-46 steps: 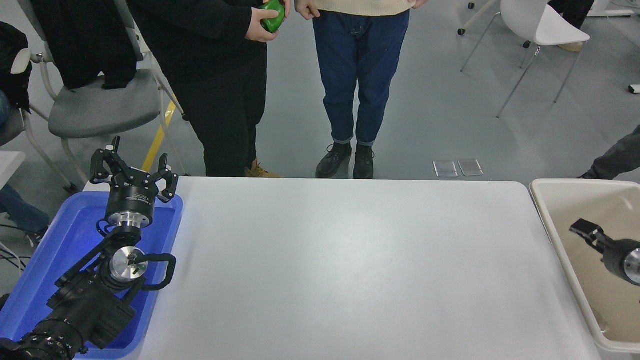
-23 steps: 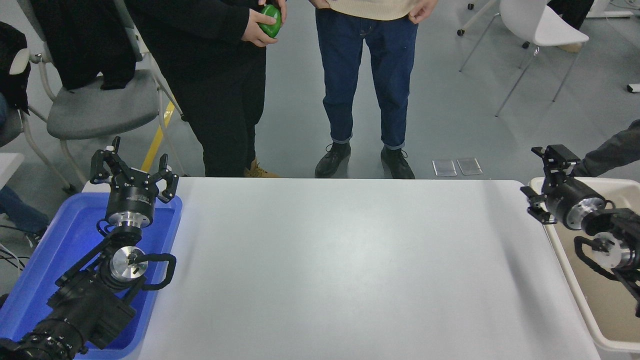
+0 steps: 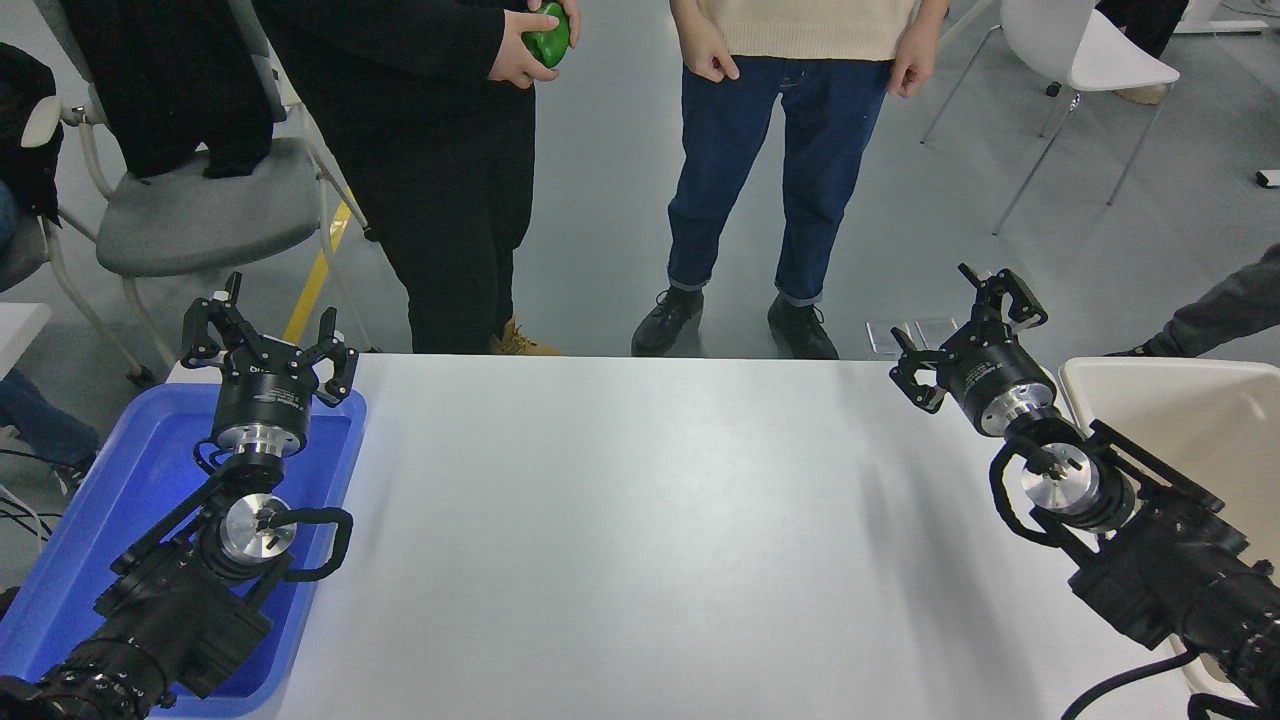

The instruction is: Pick up paper ball place in dustbin

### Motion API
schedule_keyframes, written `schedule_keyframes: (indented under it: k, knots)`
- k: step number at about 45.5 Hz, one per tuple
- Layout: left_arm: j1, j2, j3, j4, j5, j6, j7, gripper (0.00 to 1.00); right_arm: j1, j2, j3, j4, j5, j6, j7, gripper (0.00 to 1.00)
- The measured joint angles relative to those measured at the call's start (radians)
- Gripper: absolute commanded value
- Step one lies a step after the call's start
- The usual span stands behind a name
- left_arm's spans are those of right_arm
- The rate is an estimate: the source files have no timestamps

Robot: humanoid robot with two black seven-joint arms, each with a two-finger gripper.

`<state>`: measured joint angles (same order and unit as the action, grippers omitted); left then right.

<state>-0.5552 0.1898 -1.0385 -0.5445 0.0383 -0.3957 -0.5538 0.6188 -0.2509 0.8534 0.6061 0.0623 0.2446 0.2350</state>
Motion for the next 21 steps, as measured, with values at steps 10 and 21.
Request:
schedule_keyframes:
  k: [10, 21]
  knots:
    - [0.0, 0.0, 0.0, 0.0, 0.0, 0.0, 0.0, 0.99, -0.019, 0.017, 0.017, -0.048, 0.011, 0.045, 0.011, 1.0]
    - [0.0, 0.0, 0.0, 0.0, 0.0, 0.0, 0.0, 0.99, -0.035, 0.022, 0.027, -0.067, 0.016, 0.065, 0.015, 1.0]
